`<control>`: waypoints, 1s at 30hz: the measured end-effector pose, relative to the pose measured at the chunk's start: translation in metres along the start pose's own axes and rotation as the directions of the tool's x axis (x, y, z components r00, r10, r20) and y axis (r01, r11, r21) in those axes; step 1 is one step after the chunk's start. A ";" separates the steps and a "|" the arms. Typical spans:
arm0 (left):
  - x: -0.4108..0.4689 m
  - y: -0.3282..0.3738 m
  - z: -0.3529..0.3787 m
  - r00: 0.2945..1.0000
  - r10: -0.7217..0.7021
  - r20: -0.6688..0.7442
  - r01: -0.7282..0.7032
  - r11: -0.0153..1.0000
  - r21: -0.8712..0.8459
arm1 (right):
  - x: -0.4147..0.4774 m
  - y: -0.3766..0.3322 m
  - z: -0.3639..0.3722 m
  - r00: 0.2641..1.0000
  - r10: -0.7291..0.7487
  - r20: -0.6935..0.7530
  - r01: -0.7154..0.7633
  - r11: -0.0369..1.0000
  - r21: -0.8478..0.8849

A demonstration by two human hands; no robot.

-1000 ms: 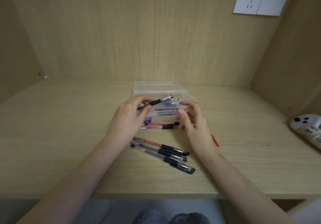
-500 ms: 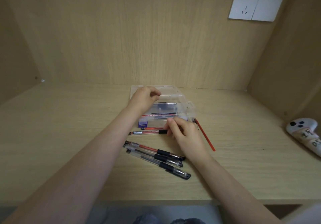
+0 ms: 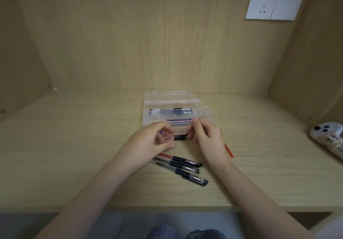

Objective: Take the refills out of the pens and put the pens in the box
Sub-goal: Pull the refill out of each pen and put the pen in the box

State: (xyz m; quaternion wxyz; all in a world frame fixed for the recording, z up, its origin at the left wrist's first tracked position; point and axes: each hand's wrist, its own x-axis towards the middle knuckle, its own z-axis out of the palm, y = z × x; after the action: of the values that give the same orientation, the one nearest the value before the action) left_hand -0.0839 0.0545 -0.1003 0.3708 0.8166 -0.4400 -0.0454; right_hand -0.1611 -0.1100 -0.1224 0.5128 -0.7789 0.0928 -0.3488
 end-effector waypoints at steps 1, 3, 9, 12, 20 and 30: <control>-0.002 -0.003 0.000 0.999 -0.013 0.032 0.014 1.000 -0.008 | 0.001 0.000 0.000 1.000 0.020 -0.020 -0.020 0.999 0.043; -0.005 -0.004 0.003 0.991 -0.007 0.136 0.010 1.000 -0.022 | 0.002 -0.001 0.000 0.998 0.045 -0.033 -0.042 0.995 0.087; 0.000 0.002 0.009 0.980 0.076 0.183 -0.103 0.984 0.145 | 0.000 -0.004 0.000 0.999 0.048 0.011 -0.049 0.997 0.067; 0.001 -0.001 0.010 0.990 0.090 0.110 -0.110 0.974 0.200 | 0.000 -0.004 -0.001 0.998 0.055 0.017 -0.056 0.995 0.078; 0.004 -0.004 0.008 0.980 0.027 -0.198 -0.001 0.991 0.132 | -0.002 -0.007 -0.003 0.983 0.013 0.184 -0.013 1.000 -0.002; 0.009 0.009 0.019 0.982 0.036 -0.183 0.009 0.972 0.234 | -0.001 -0.005 -0.002 0.980 0.042 0.197 -0.076 0.983 0.167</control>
State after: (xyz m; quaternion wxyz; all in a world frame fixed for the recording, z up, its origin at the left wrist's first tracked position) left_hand -0.0920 0.0337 -0.1055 0.3121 0.8522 -0.4112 0.0858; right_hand -0.1647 -0.1090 -0.1186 0.5954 -0.7583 0.0354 -0.2631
